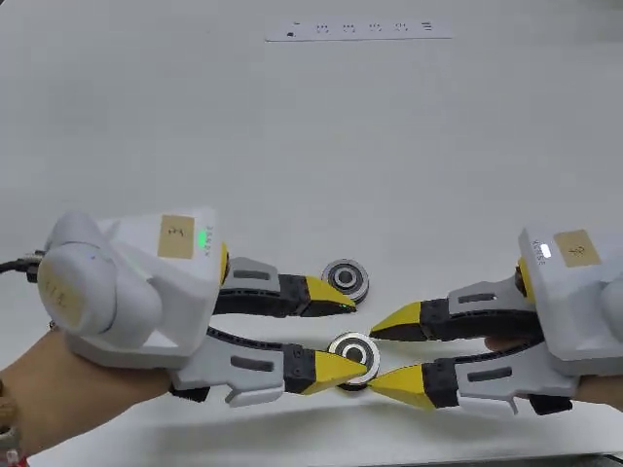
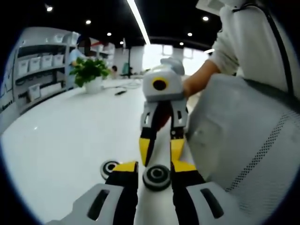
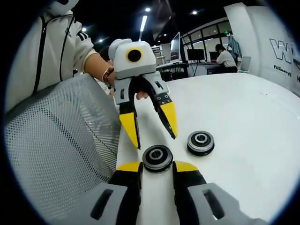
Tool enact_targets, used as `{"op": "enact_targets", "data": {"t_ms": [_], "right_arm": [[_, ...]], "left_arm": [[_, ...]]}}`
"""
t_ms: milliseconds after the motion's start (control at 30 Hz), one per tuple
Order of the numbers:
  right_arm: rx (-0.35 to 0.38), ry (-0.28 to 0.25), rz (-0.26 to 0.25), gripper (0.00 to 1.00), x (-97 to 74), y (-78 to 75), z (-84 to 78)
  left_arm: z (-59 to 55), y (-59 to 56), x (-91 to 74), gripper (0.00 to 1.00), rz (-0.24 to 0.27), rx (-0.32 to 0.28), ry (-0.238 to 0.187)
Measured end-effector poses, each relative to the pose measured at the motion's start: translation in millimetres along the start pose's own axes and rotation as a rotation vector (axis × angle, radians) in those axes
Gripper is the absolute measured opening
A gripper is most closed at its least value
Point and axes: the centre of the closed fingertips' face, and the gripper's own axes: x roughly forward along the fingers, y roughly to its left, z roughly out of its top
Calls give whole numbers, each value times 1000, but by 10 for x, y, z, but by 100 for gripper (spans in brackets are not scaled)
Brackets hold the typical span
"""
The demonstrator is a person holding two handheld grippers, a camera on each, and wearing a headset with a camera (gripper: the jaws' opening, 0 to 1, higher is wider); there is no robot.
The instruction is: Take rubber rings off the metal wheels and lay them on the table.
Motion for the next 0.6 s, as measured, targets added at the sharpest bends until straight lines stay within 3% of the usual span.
{"op": "enact_targets", "data": {"t_ms": [367, 600], "right_arm": [[-10, 13, -4, 21, 23, -4, -50], [-32, 19, -9, 19, 23, 0, -60]], "left_arm": [[-136, -108, 130, 22, -10, 10, 39], [-135, -98, 121, 18, 6, 36, 35]]}}
